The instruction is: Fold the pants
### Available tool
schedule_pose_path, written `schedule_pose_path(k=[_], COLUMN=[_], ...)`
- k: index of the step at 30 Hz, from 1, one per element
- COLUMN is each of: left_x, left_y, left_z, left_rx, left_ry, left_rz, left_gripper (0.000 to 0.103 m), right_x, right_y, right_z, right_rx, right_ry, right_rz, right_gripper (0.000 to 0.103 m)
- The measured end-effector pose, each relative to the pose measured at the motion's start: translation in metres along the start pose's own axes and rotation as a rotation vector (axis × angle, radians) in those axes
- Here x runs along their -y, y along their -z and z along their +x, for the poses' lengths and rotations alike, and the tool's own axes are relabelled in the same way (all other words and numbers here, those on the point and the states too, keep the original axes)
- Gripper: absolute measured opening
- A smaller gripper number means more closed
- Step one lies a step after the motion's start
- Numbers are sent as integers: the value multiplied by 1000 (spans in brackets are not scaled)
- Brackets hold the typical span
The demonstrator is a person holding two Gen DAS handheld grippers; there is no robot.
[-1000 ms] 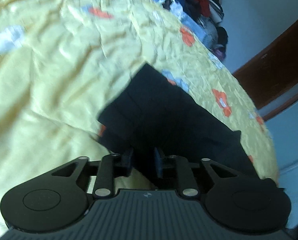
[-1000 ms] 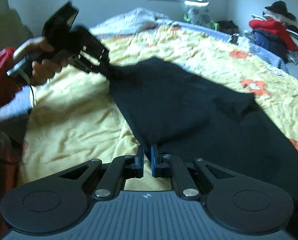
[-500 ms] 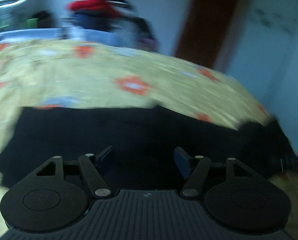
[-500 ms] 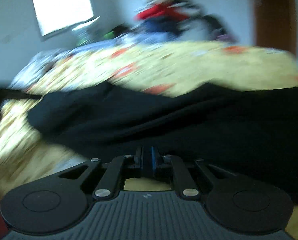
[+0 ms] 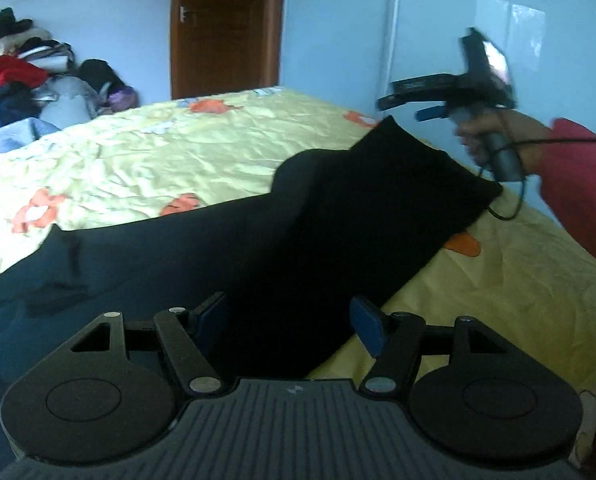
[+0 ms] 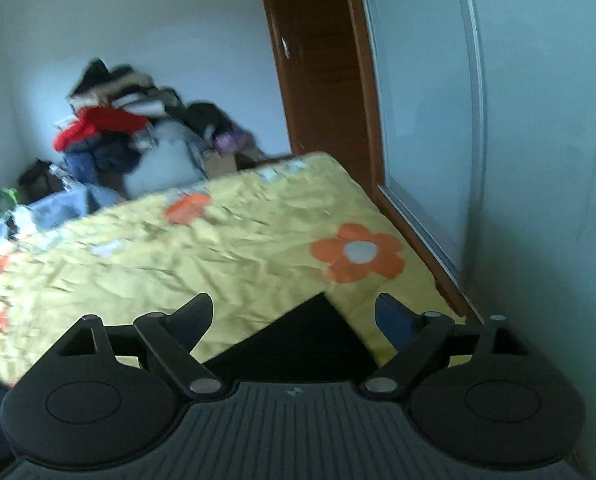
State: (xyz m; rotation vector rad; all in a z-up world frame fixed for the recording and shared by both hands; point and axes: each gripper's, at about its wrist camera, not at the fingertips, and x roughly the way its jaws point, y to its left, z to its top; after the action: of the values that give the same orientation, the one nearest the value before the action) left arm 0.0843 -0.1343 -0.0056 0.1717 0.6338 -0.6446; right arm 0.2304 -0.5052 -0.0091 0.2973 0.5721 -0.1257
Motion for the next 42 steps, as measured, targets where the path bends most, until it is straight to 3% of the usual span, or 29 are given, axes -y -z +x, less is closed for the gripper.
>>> schedule_pose_path(k=[5, 8, 11, 15, 19, 26, 29, 32, 35, 37, 39, 42], left_x=[7, 12, 13, 14, 11, 0, -2, -2, 0, 2, 4, 5], left_y=[-7, -8, -8, -3, 1, 2, 3, 4, 4, 5, 5, 5], left_z=[12, 14, 23, 33, 33, 24, 20, 21, 22, 21, 20, 20], left_rx=[-12, -4, -19, -33, -31, -17, -6, -11, -10, -6, -6, -9], left_ry=[9, 11, 35, 62, 69, 92, 101, 116, 125, 121, 115, 107], left_rz=[28, 50, 44, 18, 4, -56, -57, -67, -67, -58, -54, -58], left_gripper=[70, 70, 70, 70, 71, 73, 73, 73, 73, 73, 73, 73], right_x=[5, -1, -10, -14, -49, -92, -91, -68, -39, -20, 2, 53], right_y=[2, 0, -1, -10, -22, -4, 19, 39, 52, 55, 49, 52], right_z=[27, 16, 7, -3, 8, 52, 35, 3, -27, -50, -78, -107], right_rx=[-44, 30, 31, -27, -47, -243, -260, -261, -252, -151, -68, 31], right_ry=[5, 53, 13, -46, 116, 240, 333, 412, 509, 548, 427, 94], right_rz=[32, 15, -4, 86, -203, -551, -731, -786, -742, -642, -379, 169], right_gripper=[89, 89, 89, 89, 96, 98, 98, 103, 103, 103, 103, 103])
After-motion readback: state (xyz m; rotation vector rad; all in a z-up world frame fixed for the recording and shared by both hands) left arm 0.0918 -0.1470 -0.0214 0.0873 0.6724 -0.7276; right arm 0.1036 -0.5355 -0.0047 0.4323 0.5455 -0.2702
